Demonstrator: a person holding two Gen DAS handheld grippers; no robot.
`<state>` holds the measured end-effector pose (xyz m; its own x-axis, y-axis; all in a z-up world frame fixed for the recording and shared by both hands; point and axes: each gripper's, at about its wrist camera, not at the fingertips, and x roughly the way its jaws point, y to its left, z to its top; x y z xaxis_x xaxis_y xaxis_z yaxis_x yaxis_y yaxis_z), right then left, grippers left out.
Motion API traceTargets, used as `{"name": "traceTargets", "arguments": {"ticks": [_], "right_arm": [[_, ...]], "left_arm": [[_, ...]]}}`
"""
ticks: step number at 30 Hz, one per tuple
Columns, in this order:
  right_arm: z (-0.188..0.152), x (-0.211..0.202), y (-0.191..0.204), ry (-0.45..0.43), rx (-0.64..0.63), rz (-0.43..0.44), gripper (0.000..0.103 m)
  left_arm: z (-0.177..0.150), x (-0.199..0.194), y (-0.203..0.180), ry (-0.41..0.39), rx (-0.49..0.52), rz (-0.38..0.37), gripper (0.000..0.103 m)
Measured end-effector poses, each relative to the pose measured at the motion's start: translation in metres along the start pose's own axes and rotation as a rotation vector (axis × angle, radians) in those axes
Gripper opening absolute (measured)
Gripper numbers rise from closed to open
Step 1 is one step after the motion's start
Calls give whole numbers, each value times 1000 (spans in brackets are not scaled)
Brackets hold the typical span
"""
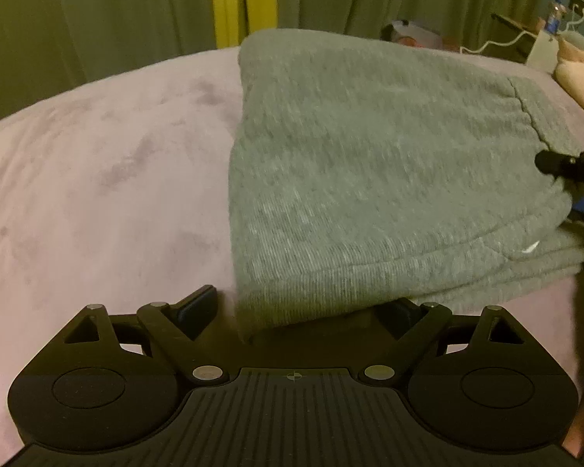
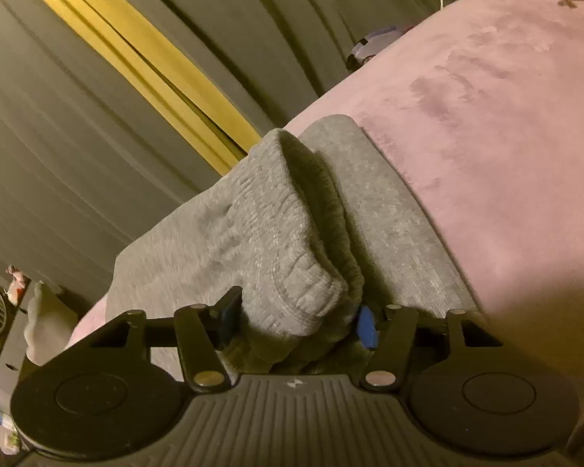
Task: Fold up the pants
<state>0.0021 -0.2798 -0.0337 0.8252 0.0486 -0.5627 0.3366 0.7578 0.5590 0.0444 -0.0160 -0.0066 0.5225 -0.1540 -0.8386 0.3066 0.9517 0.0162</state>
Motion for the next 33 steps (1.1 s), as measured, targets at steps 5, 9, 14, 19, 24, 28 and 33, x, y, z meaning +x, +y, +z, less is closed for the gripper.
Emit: {"name": "traceTargets", "arguments": {"ticks": [5,9,14,19,24,28,33], "right_arm": [[-6,3,8,-5,-70,-32,63],[-12,-4,18,-27,-137,-73,52],[-15,-27,41,-98,-224,-91,42],[-13,-52,46,-165,-283,-144,42],[-8,-23,19,-10,-223,-268,52],[0,-45,25,-136,-255,-304,77],[-6,-47,37,-207,-446,-375,96]], "left_arm": [[-1,-3,1,-12,-12,-38,93],[-2,5,4,16,-63,40,80],[-8,-10,16,-74,-145,-35,41],[-9,-22,24,-137,-190,-79,49],[-4,-16,23,-111,-184,6,80],[-6,-26,34,-117,-258,8,84],[-16,-39,29,-101,-310,69,89]]}}
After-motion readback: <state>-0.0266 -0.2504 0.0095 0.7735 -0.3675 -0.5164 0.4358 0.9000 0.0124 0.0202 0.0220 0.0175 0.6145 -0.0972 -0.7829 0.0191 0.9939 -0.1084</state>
